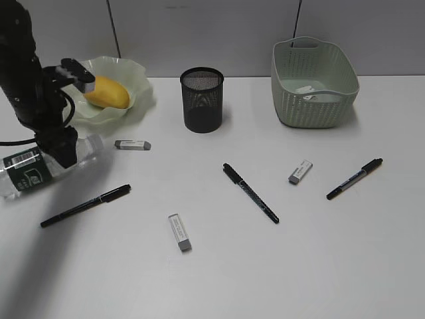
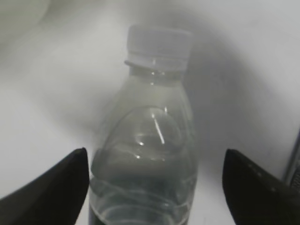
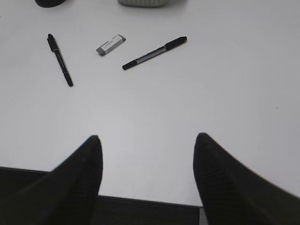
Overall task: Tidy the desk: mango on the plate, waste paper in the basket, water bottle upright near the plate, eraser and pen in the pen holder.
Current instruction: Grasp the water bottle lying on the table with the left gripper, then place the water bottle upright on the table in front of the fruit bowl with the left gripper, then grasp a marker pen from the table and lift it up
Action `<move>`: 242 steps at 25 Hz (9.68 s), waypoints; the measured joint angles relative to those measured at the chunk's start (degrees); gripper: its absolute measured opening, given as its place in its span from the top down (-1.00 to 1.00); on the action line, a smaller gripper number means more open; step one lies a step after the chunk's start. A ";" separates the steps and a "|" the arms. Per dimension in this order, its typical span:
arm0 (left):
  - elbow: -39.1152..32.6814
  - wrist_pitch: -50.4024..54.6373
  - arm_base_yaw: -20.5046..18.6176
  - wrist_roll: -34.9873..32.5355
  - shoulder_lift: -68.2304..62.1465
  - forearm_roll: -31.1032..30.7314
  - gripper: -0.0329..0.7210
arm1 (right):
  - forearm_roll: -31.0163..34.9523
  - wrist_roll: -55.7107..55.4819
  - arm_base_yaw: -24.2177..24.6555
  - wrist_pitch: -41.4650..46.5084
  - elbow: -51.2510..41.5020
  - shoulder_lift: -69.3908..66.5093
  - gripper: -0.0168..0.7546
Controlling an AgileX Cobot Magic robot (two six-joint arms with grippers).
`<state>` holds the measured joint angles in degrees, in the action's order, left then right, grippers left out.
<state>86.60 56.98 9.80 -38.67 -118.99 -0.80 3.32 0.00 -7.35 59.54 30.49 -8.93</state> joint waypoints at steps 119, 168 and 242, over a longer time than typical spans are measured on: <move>-50.48 -126.27 3.42 38.67 -0.47 15.95 -0.74 | -0.05 0.00 0.00 -0.85 0.00 0.05 -0.28; -47.81 5.80 3.42 38.67 73.84 4.33 -0.28 | -3.32 -2.54 0.00 -1.69 0.00 0.05 -0.28; -54.68 1.18 3.42 38.67 101.54 0.80 -0.26 | -2.69 -43.78 3.44 -13.66 45.80 -109.51 -0.19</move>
<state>31.92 58.16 13.23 0.00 -17.46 0.00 0.63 -43.78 -3.91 45.88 76.28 -118.44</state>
